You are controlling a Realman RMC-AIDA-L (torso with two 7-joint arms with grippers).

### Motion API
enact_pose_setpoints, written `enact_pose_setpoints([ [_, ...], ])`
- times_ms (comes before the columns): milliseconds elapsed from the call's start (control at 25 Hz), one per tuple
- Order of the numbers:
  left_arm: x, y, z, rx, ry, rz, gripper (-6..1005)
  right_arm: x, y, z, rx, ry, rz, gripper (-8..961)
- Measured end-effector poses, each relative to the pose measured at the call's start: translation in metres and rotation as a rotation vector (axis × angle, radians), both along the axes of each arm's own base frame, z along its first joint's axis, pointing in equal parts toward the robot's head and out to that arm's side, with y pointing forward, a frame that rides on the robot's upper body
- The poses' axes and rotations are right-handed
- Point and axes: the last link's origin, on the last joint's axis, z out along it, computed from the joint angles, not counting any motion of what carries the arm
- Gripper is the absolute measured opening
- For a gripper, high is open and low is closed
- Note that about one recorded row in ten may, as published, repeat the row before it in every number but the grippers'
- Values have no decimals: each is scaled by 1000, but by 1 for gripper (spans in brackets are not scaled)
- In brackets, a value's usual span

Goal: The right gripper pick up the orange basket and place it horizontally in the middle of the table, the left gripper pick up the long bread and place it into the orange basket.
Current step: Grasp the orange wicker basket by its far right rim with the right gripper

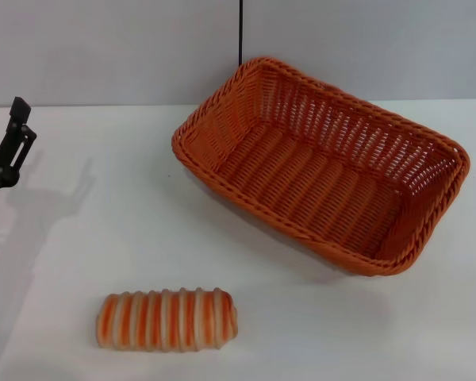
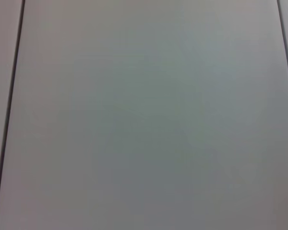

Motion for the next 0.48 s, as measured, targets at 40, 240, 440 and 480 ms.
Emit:
enact_pose_setpoints([
  [40,0,1,0,0,4,0,814,0,1,0,8,6,0,497],
  [240,0,2,0,-2,13,0,814,-1,3,3,92,60,-16,496],
  [440,1,2,-1,-7,-6,-2,814,-1,3,6,131,74,-19,495],
  [480,1,2,-1,-6,-10,-2,814,-2,3,6,127,73,-17,495],
])
